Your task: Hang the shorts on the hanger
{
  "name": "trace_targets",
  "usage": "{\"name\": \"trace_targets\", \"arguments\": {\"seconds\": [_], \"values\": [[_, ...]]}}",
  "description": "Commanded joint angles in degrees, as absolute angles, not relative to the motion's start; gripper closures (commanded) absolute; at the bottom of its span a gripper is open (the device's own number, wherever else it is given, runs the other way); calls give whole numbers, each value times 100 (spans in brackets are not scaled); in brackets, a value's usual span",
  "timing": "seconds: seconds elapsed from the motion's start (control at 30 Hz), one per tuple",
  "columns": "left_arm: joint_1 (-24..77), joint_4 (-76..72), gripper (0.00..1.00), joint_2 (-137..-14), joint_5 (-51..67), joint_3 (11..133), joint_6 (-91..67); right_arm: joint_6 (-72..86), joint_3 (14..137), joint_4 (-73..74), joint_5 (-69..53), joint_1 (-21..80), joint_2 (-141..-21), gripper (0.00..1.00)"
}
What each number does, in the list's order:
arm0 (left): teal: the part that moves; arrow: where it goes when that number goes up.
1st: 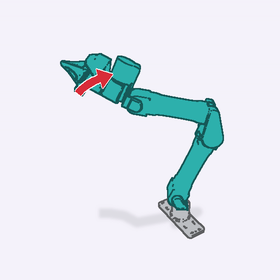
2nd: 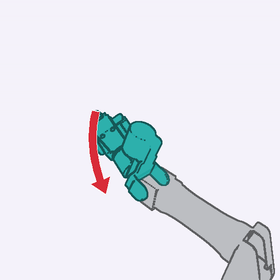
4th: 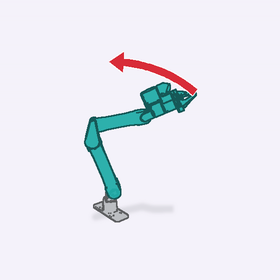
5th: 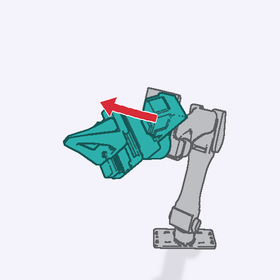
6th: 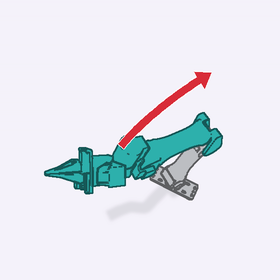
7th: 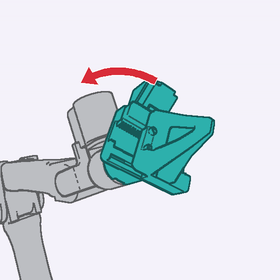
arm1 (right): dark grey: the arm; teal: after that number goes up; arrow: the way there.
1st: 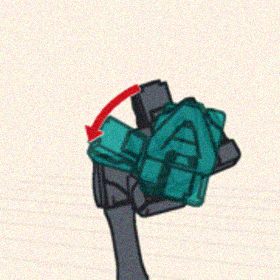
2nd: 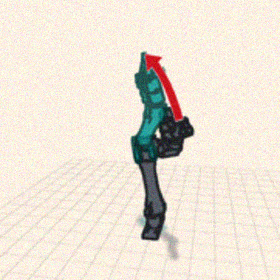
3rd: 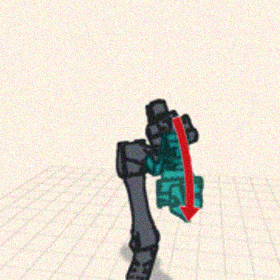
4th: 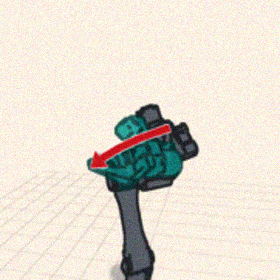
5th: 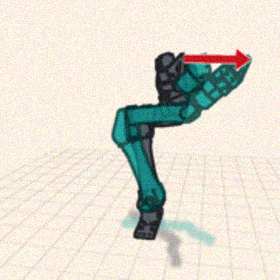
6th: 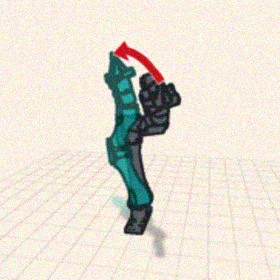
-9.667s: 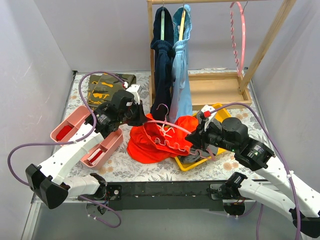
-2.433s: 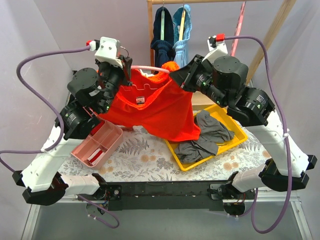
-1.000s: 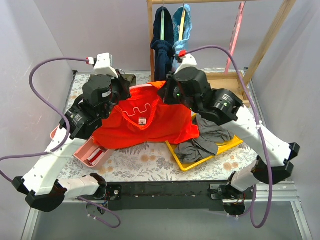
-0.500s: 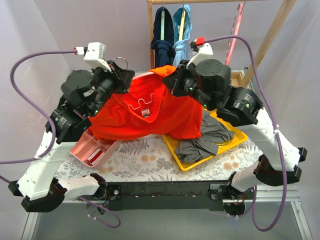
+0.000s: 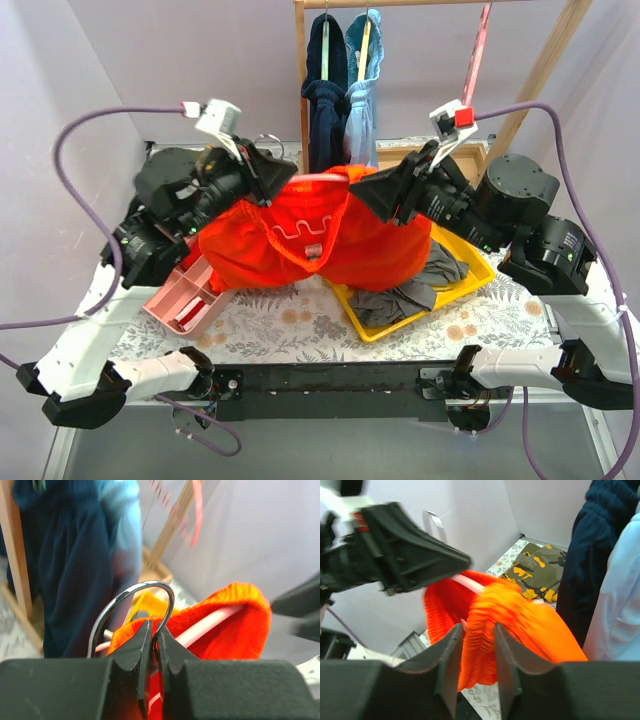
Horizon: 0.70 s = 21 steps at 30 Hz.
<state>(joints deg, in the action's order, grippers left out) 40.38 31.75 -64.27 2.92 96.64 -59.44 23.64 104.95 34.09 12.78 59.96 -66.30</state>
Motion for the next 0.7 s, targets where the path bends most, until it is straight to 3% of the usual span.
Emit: {"name": "trace_targets", "arguments": {"seconds": [0.0, 0.13, 0.27, 0.43, 0.67], "values": [[4034, 2567, 100, -6065, 527, 8852, -5977, 1645, 10029, 3049, 372, 5985, -6373, 49], [4034, 2207, 100, -5670, 668, 8105, -5959, 968, 9695, 3357, 61, 5985, -5996, 36], [4034, 2074, 100, -5353, 817, 7647, -5845, 441, 9037, 3682, 615, 5985, -5477, 27], [4034, 2241, 100, -5177, 1299, 7717, -5547, 18, 8263, 3911, 747, 5985, -4896, 24], [4034, 2698, 100, -5282, 1889, 8007, -5203, -474, 8375, 4166, 484, 5985, -4746, 20]]}}
